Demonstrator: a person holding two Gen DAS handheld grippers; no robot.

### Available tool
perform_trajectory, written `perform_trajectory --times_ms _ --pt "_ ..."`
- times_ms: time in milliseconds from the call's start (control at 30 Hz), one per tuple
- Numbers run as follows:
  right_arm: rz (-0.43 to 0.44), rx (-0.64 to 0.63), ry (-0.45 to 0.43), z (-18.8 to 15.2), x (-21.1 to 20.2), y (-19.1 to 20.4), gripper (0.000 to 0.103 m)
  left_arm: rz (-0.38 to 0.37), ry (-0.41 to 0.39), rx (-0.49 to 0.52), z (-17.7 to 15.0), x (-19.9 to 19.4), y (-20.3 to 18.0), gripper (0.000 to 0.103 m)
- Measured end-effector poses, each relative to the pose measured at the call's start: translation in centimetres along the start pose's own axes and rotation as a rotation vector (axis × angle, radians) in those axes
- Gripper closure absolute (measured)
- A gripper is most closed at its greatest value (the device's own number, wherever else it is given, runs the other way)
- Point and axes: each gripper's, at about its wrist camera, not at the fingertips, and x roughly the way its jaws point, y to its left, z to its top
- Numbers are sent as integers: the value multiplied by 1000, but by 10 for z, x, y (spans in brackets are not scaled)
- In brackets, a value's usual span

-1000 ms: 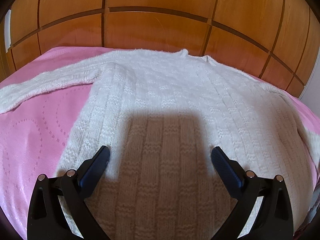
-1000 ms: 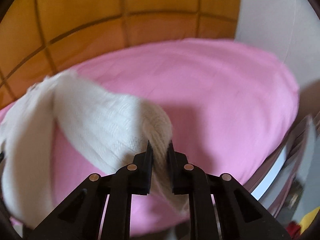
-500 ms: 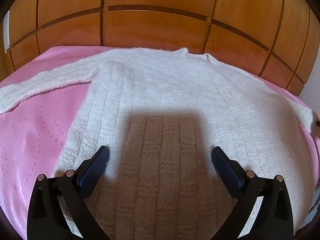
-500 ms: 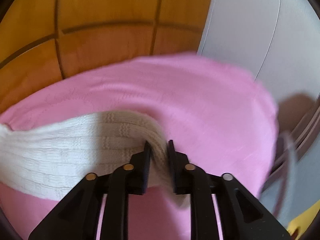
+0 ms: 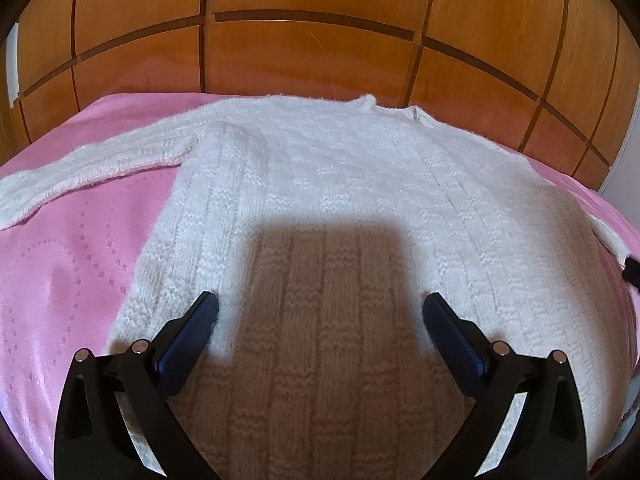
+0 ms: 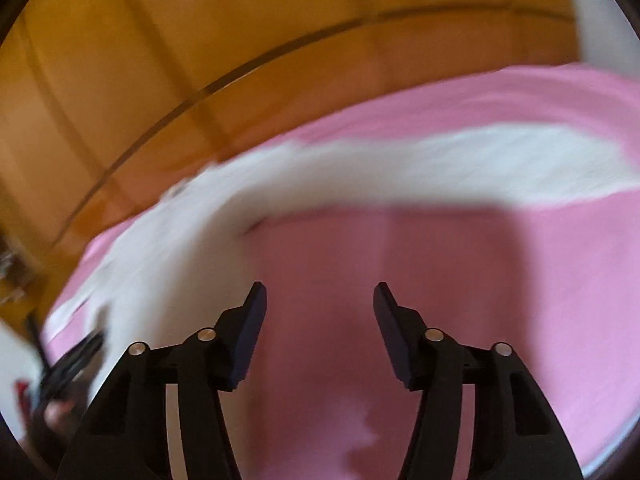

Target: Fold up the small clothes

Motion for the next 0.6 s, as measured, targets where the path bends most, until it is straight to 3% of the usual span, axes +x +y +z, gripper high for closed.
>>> perform_trajectory --times_ms 100,167,267,367,433,600 --pt "80 -15 57 -23 16 19 53 -6 -3 -3 -1 -2 1 2" --pt "129 -21 70 -32 22 29 75 -9 -6 -4 -2 -4 2 2" --pt "183 -28 124 -40 31 45 95 -8 -5 1 -4 -6 1 2" --pt "211 -73 52 -40 1 54 97 -7 -5 12 -6 -8 -1 2" --pt "173 -81 24 -41 -12 56 97 -10 -9 22 -9 -10 -1 2" --pt "95 -31 139 -56 11 25 97 -6 -12 37 -12 -11 -4 2"
